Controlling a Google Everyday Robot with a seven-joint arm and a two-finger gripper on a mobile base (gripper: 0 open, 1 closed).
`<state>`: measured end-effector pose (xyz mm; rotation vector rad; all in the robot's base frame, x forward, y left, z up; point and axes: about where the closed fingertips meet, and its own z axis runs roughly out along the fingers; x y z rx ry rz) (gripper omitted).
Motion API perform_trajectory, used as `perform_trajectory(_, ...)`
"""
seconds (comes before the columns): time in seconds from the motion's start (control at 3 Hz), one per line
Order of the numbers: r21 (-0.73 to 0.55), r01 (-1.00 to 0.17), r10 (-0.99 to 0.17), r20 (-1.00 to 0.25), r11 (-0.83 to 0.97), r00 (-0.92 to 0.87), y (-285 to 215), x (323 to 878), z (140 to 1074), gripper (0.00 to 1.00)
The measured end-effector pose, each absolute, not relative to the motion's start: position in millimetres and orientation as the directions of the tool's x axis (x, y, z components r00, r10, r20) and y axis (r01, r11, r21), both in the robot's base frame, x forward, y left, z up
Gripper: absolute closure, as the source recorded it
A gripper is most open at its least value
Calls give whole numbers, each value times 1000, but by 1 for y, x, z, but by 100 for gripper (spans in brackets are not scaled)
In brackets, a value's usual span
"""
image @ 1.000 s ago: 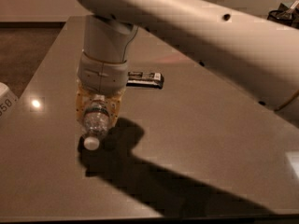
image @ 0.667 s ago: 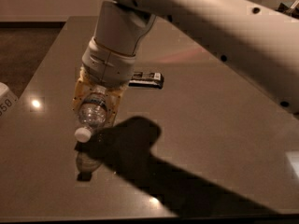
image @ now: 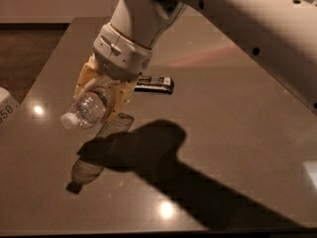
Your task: Place water bottle upright
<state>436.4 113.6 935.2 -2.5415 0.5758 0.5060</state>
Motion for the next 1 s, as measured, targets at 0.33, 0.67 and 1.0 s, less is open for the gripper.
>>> perform_trajectory(0.33, -314, -593, -420, -472, -741, 775, 111, 441, 939, 100)
perform_trajectory(0.67, -345, -572, -458, -359, -744, 813, 109, 440, 944, 100)
perform_trajectory(1.0, -350, -567, -466, -336, -746, 819, 107, 441, 945, 100)
